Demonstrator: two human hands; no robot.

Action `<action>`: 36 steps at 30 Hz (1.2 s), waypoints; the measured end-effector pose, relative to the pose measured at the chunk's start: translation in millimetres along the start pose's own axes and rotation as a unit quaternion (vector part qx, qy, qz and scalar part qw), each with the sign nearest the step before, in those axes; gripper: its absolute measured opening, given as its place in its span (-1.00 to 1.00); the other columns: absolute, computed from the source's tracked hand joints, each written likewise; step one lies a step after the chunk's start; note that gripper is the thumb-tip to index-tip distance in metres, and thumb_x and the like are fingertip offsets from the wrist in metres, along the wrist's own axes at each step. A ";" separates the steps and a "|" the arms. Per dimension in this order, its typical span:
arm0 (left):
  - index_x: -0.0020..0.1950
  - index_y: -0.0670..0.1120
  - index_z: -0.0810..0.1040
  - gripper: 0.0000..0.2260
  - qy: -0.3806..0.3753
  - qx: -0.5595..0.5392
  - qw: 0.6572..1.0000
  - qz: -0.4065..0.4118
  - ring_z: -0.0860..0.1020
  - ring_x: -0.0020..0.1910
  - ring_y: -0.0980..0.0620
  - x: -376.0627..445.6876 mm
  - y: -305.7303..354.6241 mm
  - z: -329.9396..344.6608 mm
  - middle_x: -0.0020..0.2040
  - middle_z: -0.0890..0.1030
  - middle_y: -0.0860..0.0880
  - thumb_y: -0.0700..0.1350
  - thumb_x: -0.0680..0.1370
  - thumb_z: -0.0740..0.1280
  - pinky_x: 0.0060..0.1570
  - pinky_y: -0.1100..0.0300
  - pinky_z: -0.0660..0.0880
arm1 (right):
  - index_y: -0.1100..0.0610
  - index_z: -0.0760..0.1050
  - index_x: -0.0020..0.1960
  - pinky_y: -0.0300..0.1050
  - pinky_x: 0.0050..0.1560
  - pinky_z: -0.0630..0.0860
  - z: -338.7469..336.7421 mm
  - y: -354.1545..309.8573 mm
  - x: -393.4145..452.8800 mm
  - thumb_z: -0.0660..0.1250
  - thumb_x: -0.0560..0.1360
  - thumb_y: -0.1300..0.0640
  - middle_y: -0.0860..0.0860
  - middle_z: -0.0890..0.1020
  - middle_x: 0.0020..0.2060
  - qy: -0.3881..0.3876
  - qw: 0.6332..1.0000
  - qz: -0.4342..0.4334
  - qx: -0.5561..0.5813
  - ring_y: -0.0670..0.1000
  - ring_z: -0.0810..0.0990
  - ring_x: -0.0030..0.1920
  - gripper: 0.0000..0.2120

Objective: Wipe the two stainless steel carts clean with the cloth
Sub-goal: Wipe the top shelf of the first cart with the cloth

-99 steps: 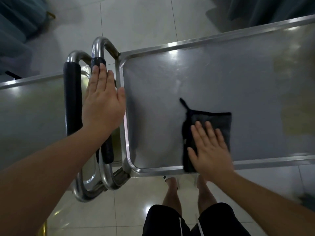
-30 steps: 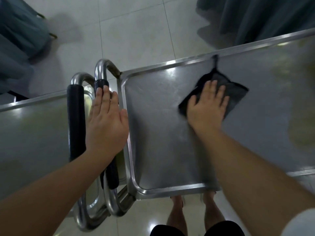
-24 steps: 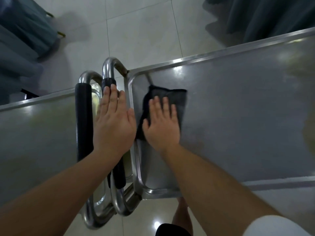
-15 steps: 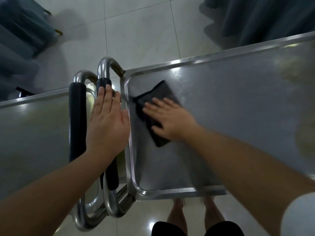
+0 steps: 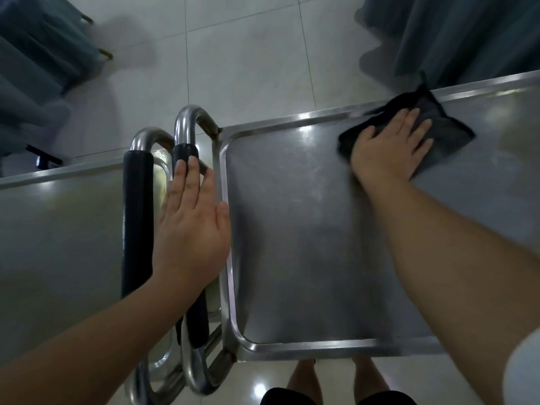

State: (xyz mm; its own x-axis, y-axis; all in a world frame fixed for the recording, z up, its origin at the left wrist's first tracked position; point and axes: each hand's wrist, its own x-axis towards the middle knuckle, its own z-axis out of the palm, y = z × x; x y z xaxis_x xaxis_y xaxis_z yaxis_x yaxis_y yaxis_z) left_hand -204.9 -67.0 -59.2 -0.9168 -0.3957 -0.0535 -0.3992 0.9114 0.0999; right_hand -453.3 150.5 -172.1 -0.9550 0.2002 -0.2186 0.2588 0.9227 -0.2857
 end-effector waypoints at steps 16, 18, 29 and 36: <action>0.67 -0.18 0.26 -0.47 0.015 0.010 1.000 0.006 -0.08 0.71 -0.02 1.9 0.7 -0.8 0.72 0.07 -0.15 0.02 0.73 0.04 0.67 -0.01 -0.06 | -0.13 -0.07 0.68 0.09 0.63 -0.17 60.7 -111.9 -102.3 -0.06 0.64 -0.31 -0.15 -0.02 0.66 -0.158 0.739 -0.641 -0.135 -0.01 -0.13 0.66 -0.34; 0.67 -0.16 0.27 -0.47 0.014 0.002 1.000 0.012 -0.10 0.71 0.01 1.8 -0.5 -0.3 0.73 0.06 -0.13 0.03 0.73 0.04 0.67 0.04 -0.11 | -0.14 0.01 0.68 0.06 0.63 -0.15 46.6 -88.6 -72.0 0.00 0.62 -0.30 -0.14 0.06 0.65 -0.129 0.788 -0.589 -0.125 0.00 -0.05 0.66 -0.33; 0.68 -0.15 0.24 -0.46 0.016 -0.002 1.000 0.022 -0.14 0.71 0.05 0.3 -1.2 -0.4 0.73 0.04 -0.10 0.07 0.75 0.00 0.64 0.16 -0.24 | 0.05 -0.09 0.69 0.24 0.62 -0.12 -51.5 88.9 101.2 -0.17 0.59 -0.31 0.01 -0.06 0.68 -0.017 0.993 -0.091 -0.071 0.17 -0.13 0.66 -0.24; 0.69 -0.15 0.20 -0.46 0.009 -0.002 1.000 0.021 -0.17 0.71 0.04 -0.6 -3.7 1.1 0.74 0.01 -0.11 0.05 0.75 0.02 0.67 -0.01 -0.10 | 0.14 0.14 0.65 0.25 0.61 -0.13 -6.1 -7.0 45.9 -0.11 0.62 -0.22 0.05 0.16 0.65 -0.013 0.976 -0.208 -0.067 0.21 -0.04 0.65 -0.30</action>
State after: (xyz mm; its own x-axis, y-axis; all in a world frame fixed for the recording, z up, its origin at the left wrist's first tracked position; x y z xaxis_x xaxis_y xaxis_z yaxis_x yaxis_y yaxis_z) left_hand -202.9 -70.1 -60.6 -0.9329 -0.3587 -0.0316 -0.3600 0.9269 0.1062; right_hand -499.9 155.2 -174.4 -0.9692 -0.2066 -0.1336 -0.1726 0.9579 -0.2295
